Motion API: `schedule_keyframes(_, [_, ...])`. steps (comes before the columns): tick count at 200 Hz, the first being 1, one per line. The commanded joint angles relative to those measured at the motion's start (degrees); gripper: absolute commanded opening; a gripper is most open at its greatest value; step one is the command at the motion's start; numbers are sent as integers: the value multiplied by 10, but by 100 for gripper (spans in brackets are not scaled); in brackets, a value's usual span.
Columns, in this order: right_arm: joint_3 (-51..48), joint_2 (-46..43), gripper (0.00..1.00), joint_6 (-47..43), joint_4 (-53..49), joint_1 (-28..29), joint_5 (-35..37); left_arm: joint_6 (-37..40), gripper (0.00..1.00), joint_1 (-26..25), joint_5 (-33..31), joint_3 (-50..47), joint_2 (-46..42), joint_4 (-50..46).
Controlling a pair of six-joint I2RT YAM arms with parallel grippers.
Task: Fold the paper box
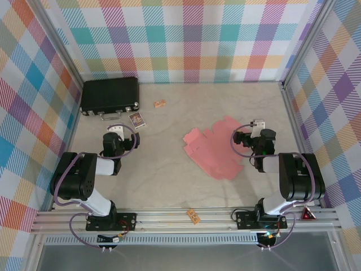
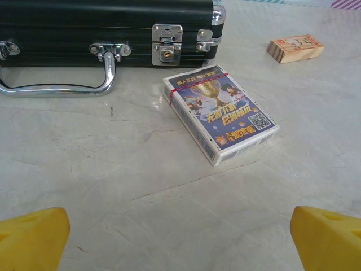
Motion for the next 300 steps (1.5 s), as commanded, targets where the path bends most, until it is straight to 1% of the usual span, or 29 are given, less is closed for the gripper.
schedule_keyframes(1, [10, 1, 99, -2, 4, 3, 2, 8, 100, -1, 6, 13, 3, 13])
schedule_keyframes(202, [11, 2, 99, -2, 2, 3, 2, 7, 100, -1, 0, 13, 3, 12])
schedule_keyframes(210, [10, 0, 99, -1, 3, 3, 2, 6, 100, -1, -4, 11, 2, 15])
schedule_keyframes(219, [11, -1, 99, -1, 5, 3, 3, -4, 100, -1, -23, 8, -2, 18])
schedule_keyframes(232, [24, -19, 99, 4, -37, 3, 16, -19, 100, -1, -67, 6, -19, 9])
schedule_keyframes(243, [46, -48, 99, 13, -101, 3, 33, -22, 100, -1, -79, 8, -45, -18])
schedule_keyframes(253, [83, -76, 99, 36, -211, 2, 59, -22, 100, -4, -87, 13, -72, -45])
schedule_keyframes(263, [117, -93, 99, 63, -293, 2, 76, -22, 100, -7, -98, 22, -99, -87])
schedule_keyframes(274, [160, -103, 99, 72, -385, 2, 63, -33, 100, -9, -116, 37, -134, -143])
schedule_keyframes(281, [183, -105, 99, 85, -432, 3, 60, -54, 100, -11, -127, 49, -153, -182])
schedule_keyframes(290, [208, -110, 99, 108, -481, 4, 63, -79, 100, -11, -121, 67, -176, -233])
schedule_keyframes(300, [229, -115, 99, 134, -519, 4, 54, -101, 100, -17, -89, 89, -193, -285])
